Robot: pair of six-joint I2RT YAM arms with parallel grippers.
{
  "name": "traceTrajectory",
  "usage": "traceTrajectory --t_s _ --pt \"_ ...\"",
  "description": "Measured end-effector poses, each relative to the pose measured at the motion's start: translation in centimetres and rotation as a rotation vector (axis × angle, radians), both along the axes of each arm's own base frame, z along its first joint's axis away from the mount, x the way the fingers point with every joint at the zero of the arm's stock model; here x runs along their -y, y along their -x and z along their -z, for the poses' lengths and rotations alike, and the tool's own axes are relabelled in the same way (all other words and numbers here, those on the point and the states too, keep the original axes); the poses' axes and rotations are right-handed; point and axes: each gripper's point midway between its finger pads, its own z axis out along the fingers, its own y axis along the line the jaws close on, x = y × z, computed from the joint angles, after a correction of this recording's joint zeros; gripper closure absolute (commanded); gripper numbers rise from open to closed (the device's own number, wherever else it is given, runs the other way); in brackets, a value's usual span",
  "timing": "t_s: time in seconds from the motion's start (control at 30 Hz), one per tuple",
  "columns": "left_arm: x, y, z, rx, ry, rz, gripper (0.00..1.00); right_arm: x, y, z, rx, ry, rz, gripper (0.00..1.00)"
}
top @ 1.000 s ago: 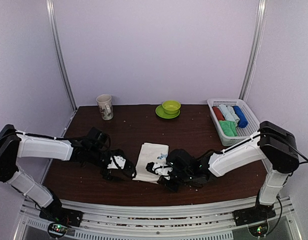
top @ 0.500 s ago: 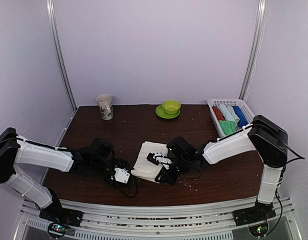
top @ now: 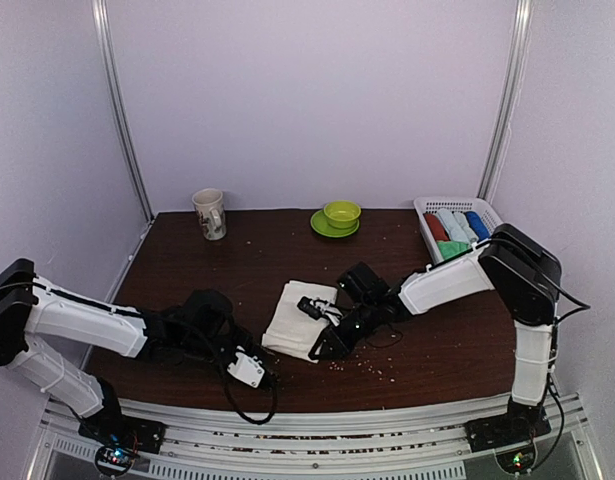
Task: Roll the towels
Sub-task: Roll the towel at the center of the board.
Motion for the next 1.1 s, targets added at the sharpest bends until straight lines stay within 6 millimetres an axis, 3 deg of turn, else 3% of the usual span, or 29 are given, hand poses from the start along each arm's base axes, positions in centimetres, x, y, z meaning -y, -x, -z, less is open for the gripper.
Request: traceTrajectory --t_s 0.37,0.77,0.93,1.1 --pt "0.1 -1.2 3.1 0.069 -0.083 -0.025 0.78 0.1 0.0 0.0 -0.033 0.008 -0.001 1.00" --pt "1.2 -2.7 1.8 0.143 -0.020 -0.053 0.70 0.4 0.0 0.0 -0.051 0.004 -0.015 1.00" --pt "1.0 -3.4 3.4 0.134 -0.064 -0.075 0.71 0.5 -0.1 0.1 -0.072 -0.007 -0.019 1.00" --pt "1.0 -4.7 3.6 0.146 -0.066 -0.106 0.70 0.6 -0.1 0.1 -0.089 -0.009 -0.028 1.00"
